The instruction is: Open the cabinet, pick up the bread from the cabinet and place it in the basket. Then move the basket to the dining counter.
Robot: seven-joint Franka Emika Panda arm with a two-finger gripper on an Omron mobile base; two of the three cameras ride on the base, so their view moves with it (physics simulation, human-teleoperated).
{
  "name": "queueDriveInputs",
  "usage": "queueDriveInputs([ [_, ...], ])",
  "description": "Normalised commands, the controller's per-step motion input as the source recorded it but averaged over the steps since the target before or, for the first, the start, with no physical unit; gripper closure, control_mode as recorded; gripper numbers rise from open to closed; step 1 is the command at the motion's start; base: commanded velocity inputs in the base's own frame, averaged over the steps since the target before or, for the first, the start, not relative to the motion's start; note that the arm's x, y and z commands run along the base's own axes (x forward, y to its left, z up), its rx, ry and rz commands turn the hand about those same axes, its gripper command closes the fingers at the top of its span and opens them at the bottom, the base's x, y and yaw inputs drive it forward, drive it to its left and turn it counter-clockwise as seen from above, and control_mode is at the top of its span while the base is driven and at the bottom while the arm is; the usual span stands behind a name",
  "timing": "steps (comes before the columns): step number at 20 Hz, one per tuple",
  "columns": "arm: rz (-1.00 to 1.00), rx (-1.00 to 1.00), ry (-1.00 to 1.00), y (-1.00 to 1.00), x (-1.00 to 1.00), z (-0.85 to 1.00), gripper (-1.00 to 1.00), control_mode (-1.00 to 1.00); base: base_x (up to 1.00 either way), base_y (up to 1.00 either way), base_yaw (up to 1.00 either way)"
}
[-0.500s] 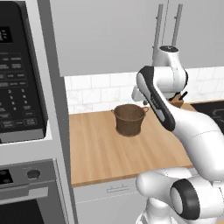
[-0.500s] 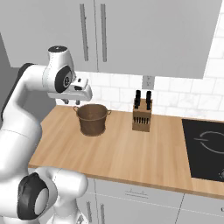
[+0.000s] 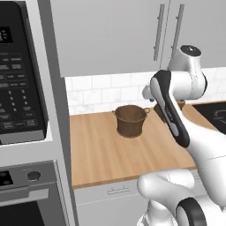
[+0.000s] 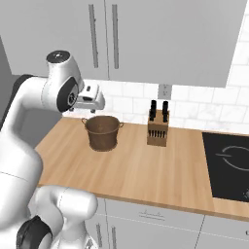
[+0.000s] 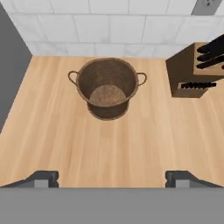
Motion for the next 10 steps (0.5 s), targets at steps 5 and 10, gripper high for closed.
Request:
queueDriveInputs([
  [5,-0.03,0.02,-0.38,-0.40,-0.14,0.57,-1.00,-1.00,0.00,0.00,0.00],
  [10,-0.04,0.06,-0.23,-0.45,0.01,0.81,-1.00,-1.00,0.00,0.00,0.00],
])
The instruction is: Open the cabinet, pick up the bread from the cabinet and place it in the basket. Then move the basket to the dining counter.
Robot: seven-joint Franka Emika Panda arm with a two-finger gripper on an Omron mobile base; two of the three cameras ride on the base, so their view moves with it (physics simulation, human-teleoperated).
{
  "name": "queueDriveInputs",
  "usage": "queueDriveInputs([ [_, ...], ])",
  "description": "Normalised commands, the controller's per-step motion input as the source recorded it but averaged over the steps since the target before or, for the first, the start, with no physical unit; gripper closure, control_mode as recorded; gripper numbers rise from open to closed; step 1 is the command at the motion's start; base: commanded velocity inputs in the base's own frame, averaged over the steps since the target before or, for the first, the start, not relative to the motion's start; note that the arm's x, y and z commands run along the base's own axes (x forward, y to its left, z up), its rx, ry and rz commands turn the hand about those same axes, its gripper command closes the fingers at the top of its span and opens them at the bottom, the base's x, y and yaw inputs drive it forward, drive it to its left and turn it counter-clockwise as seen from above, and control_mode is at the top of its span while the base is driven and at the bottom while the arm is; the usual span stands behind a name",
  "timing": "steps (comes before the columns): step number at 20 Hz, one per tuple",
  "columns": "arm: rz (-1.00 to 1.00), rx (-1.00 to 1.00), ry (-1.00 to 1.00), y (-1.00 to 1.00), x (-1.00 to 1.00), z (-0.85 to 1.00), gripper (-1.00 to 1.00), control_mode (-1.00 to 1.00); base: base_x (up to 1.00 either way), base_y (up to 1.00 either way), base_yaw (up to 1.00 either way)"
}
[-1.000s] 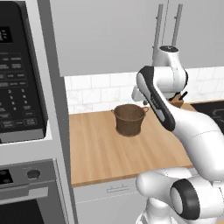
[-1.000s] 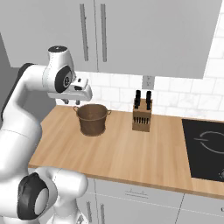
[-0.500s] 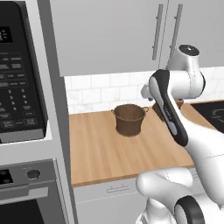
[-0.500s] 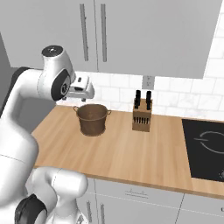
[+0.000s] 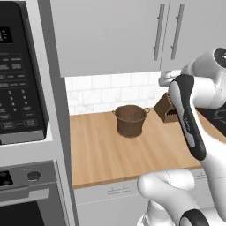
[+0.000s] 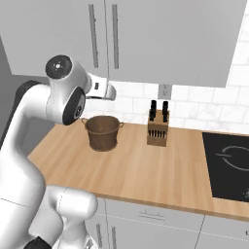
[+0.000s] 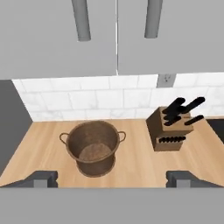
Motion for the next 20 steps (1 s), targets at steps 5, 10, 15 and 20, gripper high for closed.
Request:
queueDriveInputs([
  [5,0.00,0.11,-0.03,-0.41,0.14,0.87,-1.00,-1.00,0.00,0.00,0.00],
  [10,-0.07,0.11,-0.03,-0.16,0.26,0.49,-1.00,-1.00,0.00,0.00,0.00],
  [15,-0.09,0.05,-0.01,0.00,0.31,0.00,-1.00,-1.00,0.00,0.00,0.00],
  [20,-0.14,0.02,-0.04,0.00,0.14,0.00,-1.00,-1.00,0.00,0.00,0.00],
])
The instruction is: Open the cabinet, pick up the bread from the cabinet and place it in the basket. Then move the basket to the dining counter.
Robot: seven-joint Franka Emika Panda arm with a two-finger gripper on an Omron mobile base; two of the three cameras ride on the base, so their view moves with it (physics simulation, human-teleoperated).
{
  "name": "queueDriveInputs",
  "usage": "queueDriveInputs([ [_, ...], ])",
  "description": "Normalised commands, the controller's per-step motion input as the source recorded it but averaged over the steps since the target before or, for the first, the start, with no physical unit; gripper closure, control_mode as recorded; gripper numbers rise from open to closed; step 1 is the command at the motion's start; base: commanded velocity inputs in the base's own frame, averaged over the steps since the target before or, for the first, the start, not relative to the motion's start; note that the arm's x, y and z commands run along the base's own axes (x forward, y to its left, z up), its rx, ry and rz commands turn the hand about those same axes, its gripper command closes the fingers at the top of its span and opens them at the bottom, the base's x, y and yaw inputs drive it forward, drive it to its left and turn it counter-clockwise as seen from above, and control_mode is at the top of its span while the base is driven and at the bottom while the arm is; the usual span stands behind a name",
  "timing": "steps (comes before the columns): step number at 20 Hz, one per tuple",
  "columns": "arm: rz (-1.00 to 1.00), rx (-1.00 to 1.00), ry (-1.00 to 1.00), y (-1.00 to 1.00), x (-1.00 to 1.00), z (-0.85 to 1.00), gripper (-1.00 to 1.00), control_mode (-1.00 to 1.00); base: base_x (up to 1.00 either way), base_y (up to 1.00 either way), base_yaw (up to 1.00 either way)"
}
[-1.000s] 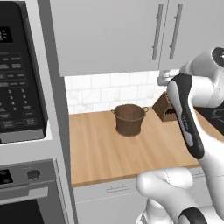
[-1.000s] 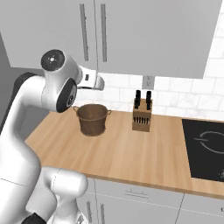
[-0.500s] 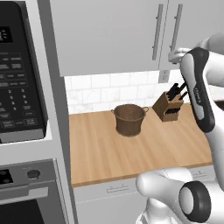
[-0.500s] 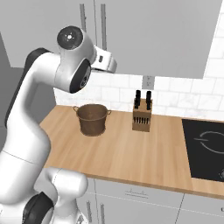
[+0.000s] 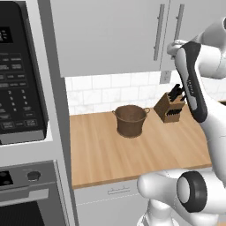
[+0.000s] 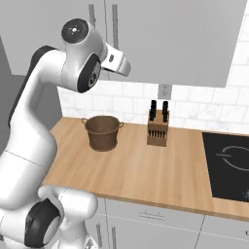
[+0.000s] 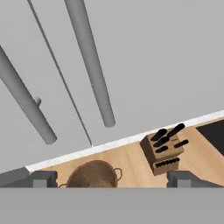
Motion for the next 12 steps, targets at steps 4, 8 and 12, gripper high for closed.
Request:
queueDriveInputs([
  [4,0.00,0.00,-0.15,-0.01,0.05,0.00,-1.00,-1.00,0.00,0.00,0.00],
  [8,0.03,0.01,-0.14,-0.20,0.36,0.04,-1.00,-1.00,0.00,0.00,0.00],
  [12,0.00,0.00,-0.03,-0.01,0.43,0.00,-1.00,-1.00,0.00,0.00,0.00],
])
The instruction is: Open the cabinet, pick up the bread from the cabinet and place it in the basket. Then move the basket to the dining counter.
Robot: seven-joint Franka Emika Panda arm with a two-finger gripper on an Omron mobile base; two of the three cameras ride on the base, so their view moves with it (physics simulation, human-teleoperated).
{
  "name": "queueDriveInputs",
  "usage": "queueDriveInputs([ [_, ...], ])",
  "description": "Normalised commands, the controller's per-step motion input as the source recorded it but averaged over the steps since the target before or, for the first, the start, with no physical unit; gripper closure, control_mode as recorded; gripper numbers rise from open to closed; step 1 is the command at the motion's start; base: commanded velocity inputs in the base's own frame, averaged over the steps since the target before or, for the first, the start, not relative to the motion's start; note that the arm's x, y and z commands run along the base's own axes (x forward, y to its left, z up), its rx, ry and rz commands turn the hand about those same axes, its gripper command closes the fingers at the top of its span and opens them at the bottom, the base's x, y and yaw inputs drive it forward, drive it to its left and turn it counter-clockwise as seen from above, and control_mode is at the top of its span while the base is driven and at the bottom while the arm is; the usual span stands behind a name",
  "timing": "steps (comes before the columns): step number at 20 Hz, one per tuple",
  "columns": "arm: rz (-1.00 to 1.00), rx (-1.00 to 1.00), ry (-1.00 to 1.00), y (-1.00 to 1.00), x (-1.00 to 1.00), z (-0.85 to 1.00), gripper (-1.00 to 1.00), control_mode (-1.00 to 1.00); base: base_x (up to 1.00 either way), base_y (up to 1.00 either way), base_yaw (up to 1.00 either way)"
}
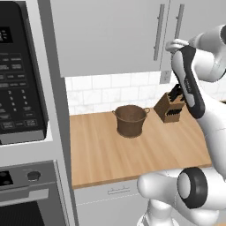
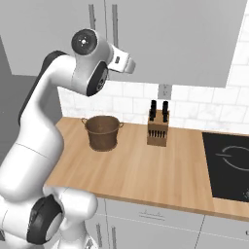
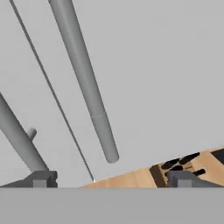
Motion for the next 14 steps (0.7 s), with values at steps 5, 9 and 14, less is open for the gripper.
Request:
queueDriveInputs([
  [5,0.00,0.00,0.00,0.00,0.33,0.00,-1.00,-1.00,0.00,0.00,0.00],
  [9,0.00,0.00,-0.02,0.00,0.36,-0.02,-1.00,-1.00,0.00,0.00,0.00],
  [14,0.00,0.00,-0.09,0.00,0.40,-0.16,-1.00,-1.00,0.00,0.00,0.00],
])
